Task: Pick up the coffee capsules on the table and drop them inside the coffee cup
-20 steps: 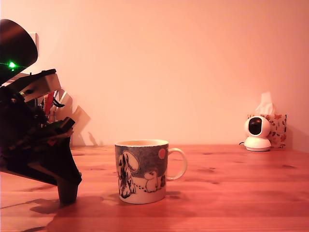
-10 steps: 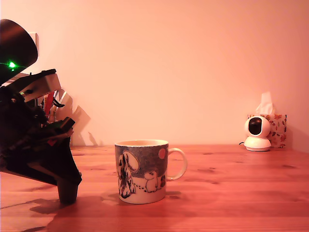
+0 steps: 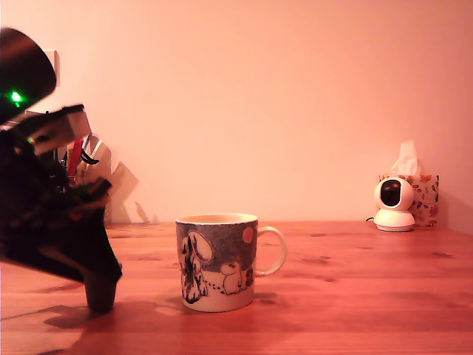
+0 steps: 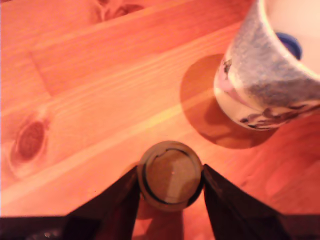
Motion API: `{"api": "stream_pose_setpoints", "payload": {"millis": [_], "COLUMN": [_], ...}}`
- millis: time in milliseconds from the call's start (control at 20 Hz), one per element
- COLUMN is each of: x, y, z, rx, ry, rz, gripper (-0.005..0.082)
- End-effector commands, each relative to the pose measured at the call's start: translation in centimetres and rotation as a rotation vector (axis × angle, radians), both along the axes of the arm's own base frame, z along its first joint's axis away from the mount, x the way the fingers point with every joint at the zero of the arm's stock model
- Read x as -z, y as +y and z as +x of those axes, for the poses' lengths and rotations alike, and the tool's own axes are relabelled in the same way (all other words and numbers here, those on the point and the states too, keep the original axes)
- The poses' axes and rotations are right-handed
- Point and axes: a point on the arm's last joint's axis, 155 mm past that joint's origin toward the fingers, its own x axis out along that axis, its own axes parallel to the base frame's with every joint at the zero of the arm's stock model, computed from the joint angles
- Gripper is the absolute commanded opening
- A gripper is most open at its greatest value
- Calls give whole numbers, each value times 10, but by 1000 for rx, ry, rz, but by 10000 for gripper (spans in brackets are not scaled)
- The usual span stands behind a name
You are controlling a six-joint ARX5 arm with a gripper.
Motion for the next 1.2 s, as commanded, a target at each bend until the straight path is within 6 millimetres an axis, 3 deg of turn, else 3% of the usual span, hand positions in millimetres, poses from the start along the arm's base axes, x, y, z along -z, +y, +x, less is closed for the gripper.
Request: {"api": "stream_pose_setpoints", "payload": {"millis": [0,500,750,1150], "x": [-8,-55,-61,-91], "y": [2,5,-4,-23], "z": [-4,-10,-14,-8], "rx": [5,7,43,101], "ry": [-20,-117,-115,-126], "rz": [-10,-65,-102,-158], "gripper": [298,298,298,298]}}
